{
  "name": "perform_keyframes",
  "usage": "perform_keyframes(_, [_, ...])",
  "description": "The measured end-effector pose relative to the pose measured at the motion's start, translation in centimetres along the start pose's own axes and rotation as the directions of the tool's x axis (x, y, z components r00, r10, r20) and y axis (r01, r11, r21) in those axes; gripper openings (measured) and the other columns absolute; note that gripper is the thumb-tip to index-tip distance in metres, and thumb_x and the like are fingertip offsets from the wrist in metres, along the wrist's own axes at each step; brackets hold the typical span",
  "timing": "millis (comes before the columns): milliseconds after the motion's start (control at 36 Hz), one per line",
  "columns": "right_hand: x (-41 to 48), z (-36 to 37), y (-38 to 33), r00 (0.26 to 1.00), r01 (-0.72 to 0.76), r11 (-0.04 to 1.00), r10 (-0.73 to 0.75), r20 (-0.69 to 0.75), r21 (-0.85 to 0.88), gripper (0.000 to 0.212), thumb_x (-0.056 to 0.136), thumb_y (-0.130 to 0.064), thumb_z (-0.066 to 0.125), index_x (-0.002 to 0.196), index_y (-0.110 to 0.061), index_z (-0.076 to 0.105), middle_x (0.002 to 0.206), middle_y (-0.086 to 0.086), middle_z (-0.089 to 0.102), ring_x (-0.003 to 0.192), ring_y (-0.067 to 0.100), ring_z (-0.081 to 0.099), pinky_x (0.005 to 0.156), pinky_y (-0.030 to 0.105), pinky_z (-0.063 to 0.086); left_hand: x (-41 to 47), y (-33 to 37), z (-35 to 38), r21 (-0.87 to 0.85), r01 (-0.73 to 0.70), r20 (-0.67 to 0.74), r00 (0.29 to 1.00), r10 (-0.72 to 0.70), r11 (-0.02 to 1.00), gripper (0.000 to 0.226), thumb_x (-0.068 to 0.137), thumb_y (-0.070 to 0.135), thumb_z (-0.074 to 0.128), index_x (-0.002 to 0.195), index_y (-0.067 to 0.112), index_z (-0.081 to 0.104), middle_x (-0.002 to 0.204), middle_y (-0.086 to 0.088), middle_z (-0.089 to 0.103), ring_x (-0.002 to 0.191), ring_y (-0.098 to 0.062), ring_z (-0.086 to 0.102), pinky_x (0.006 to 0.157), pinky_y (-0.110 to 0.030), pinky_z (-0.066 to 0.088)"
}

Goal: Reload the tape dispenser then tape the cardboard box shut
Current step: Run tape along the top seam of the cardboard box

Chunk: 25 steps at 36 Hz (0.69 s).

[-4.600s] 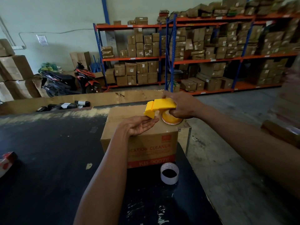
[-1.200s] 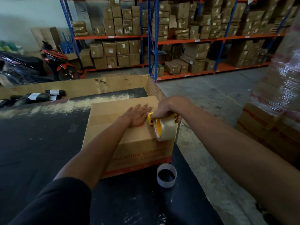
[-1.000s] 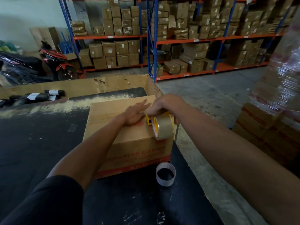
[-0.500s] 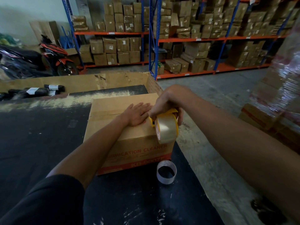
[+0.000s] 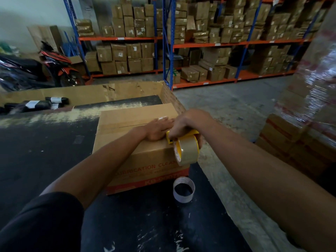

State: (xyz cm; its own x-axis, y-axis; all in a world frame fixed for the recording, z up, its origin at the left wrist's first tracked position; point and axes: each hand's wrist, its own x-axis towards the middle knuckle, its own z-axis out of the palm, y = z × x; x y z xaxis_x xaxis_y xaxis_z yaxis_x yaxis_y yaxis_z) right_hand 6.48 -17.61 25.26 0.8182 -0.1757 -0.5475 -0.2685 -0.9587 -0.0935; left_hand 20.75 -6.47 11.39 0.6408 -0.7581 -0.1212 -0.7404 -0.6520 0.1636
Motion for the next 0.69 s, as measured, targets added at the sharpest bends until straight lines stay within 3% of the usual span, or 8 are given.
perform_keyframes(83, [0.6,0.2,0.7,0.998,-0.038,0.998,0.036,0.054,0.04,0.069,0.086,-0.044,0.067,0.135,-0.003,0.042,0.108,0.026,0.059,0.08,0.036,0.075,0.077,0.043,0.063,0.6,-0.6,0.4,0.017,0.009,0.034,0.999,-0.01,1.0,0.062,0.101,0.049,0.032,0.16,0.03,0.023,0.168,-0.001,0.025,0.155,-0.028,0.02,0.125,-0.053,0.02])
perform_keyframes(139, [0.6,0.3,1.1,0.997,-0.045,0.998,0.042,0.069,0.038,0.064,0.084,-0.046,0.068,0.125,-0.002,0.046,0.107,0.026,0.061,0.072,0.034,0.075,0.067,0.038,0.063,0.7,-0.4,0.3,0.016,0.002,0.041,0.999,-0.003,1.0,0.06,0.105,0.049,0.029,0.161,0.032,0.017,0.17,0.001,0.019,0.158,-0.025,0.014,0.126,-0.051,0.015])
perform_keyframes(222, [-0.5,0.4,1.5,0.995,-0.04,0.999,0.037,0.094,0.022,0.056,0.082,-0.048,0.07,0.112,-0.003,0.053,0.102,0.022,0.065,0.073,0.03,0.074,0.064,0.035,0.061,0.9,-0.2,0.4,0.042,0.021,0.045,0.999,-0.022,0.999,0.063,0.107,0.051,0.029,0.163,0.032,0.009,0.172,0.003,0.007,0.159,-0.02,0.004,0.128,-0.05,0.008])
perform_keyframes(306, [-1.6,1.2,2.0,0.999,-0.024,1.0,0.024,0.047,-0.004,0.053,0.084,-0.048,0.068,0.112,-0.006,0.054,0.101,0.019,0.066,0.075,0.028,0.073,0.064,0.035,0.061,1.0,0.0,0.5,0.042,0.03,0.053,0.998,-0.032,0.999,0.077,0.095,0.072,0.023,0.162,0.037,0.005,0.172,0.005,0.004,0.159,-0.02,0.001,0.128,-0.052,0.008])
perform_keyframes(472, [-3.1,4.1,2.0,0.999,0.039,0.996,-0.041,-0.034,-0.079,0.058,0.095,-0.042,0.052,0.138,-0.003,0.048,0.124,0.02,0.057,0.088,0.03,0.072,0.083,0.04,0.061,-0.1,1.5,0.3,0.051,0.062,0.016,0.998,-0.063,0.997,0.113,0.066,0.092,0.011,0.163,0.035,0.003,0.173,0.001,-0.001,0.16,-0.021,0.001,0.128,-0.051,0.007])
perform_keyframes(528, [-3.5,4.8,2.3,0.991,0.073,0.99,-0.086,-0.098,-0.123,0.055,0.097,-0.039,0.05,0.142,-0.006,0.047,0.142,0.02,0.049,0.081,0.027,0.064,0.071,0.035,0.055,-0.3,1.5,0.5,0.032,0.061,-0.006,0.998,-0.061,0.998,0.114,0.065,0.093,0.011,0.163,0.034,0.002,0.173,0.0,-0.001,0.16,-0.02,0.002,0.128,-0.05,0.006])
perform_keyframes(611, [-3.3,5.8,2.7,0.978,0.106,0.985,-0.127,-0.163,-0.133,0.047,0.096,-0.035,0.052,0.132,-0.006,0.055,0.128,0.016,0.057,0.061,0.02,0.054,0.05,0.03,0.047,-0.4,1.5,0.7,0.048,0.089,-0.012,0.996,-0.088,0.995,0.109,0.077,0.091,0.021,0.164,0.028,0.0,0.173,-0.001,-0.003,0.16,-0.019,0.001,0.129,-0.047,0.004])
perform_keyframes(694, [-2.7,6.8,2.9,0.967,0.11,0.987,-0.133,-0.217,-0.114,0.052,0.092,-0.037,0.056,0.137,-0.01,0.054,0.121,0.016,0.059,0.058,0.021,0.054,0.048,0.031,0.047,-0.3,1.8,0.8,0.076,0.107,-0.017,0.994,-0.106,0.991,0.097,0.093,0.076,0.032,0.164,0.019,0.0,0.173,-0.002,-0.003,0.159,-0.018,0.001,0.129,-0.045,0.003])
